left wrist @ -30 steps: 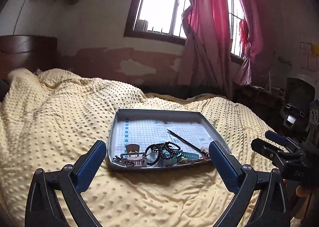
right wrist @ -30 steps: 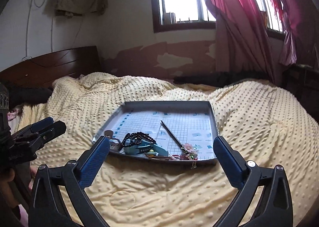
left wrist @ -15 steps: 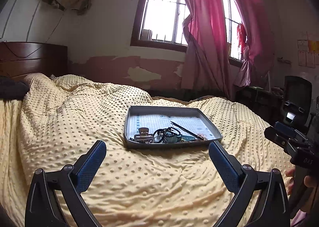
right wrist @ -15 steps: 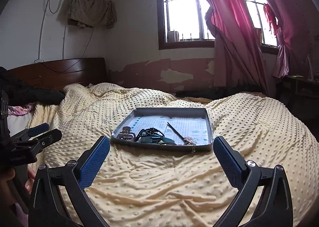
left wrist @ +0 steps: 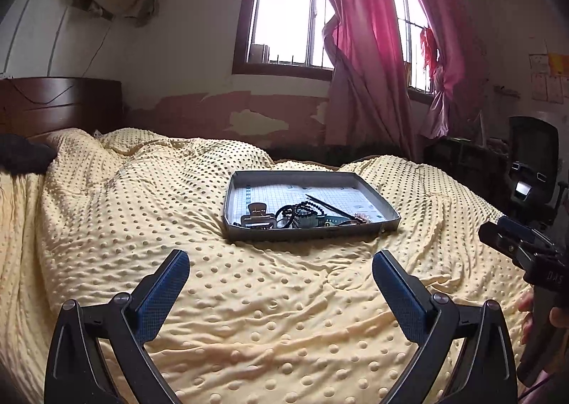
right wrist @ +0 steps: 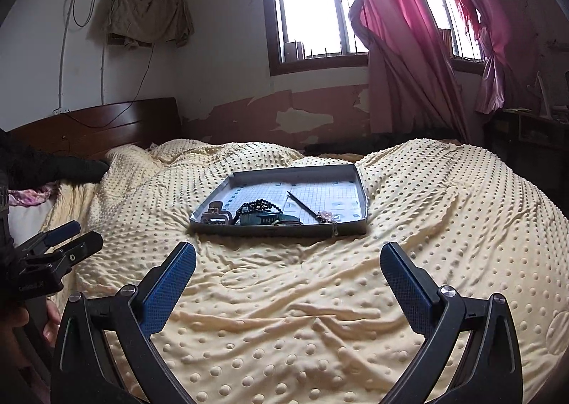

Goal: Organize jewelry

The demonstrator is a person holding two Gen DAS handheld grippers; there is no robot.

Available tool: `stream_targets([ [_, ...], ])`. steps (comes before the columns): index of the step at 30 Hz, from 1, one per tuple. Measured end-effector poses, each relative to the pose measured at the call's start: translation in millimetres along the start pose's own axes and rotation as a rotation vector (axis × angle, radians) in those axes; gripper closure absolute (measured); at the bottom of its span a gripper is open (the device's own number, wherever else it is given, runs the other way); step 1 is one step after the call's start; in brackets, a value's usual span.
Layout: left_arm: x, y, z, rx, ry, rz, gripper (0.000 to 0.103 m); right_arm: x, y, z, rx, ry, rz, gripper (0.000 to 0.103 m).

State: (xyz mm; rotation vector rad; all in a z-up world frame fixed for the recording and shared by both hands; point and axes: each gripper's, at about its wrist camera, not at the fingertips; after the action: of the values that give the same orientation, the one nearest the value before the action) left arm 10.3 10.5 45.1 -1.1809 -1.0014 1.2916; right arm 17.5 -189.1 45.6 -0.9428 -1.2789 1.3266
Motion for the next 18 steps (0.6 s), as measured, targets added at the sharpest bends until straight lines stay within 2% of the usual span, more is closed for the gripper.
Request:
stream_targets([
  [18, 6, 4, -4, 0.016, -0.017, 0.011, 0.0, 11, 10, -4, 0.023, -0.013, 0.031, 0.001],
])
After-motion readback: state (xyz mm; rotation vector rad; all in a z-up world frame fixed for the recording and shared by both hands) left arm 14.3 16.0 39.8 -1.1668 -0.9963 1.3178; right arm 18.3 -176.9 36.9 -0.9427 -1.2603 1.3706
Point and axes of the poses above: each gripper's, at about its wrist camera, not at the fingertips, and z roughly against the way its jaws point, x to its left, y to its underside, and after that the axes turned 11 degrees about -x, right-handed
